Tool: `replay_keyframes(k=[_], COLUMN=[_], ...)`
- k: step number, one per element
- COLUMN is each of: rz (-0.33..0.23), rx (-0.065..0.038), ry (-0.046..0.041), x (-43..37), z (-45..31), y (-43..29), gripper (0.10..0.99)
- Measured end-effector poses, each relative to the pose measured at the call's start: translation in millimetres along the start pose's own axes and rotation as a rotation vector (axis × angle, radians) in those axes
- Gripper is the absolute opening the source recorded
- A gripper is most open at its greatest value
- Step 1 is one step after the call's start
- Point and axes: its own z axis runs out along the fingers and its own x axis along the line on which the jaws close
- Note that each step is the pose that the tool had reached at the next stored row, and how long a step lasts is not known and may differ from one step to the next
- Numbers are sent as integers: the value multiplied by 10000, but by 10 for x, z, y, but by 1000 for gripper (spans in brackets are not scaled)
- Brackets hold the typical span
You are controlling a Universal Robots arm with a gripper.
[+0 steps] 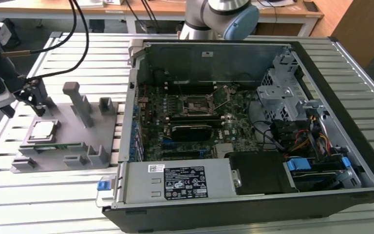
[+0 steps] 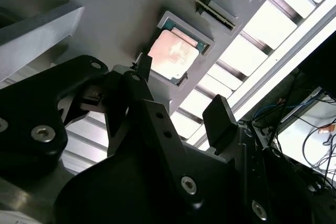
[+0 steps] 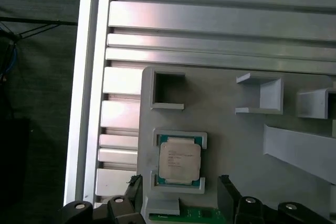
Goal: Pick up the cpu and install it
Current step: 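Pick up the cpu and move it towards the insertion slot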
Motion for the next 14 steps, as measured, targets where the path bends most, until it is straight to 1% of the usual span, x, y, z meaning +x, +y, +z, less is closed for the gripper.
replay_keyframes(k=[1,3,4,6,7,11,14], rz=[-1,-1,5,36,79,94,96], rx=[1,0,0,0,-3,-33,-36], ry=[0,0,0,-1,-3,-5,-6], x=[0,-1,-1,-2,-2,-4,-5], z=[17,54,86,105,136,177,210], y=[-1,-2,-4,-5,-6,-7,-9], gripper=[659,776,776,776,776,776,776])
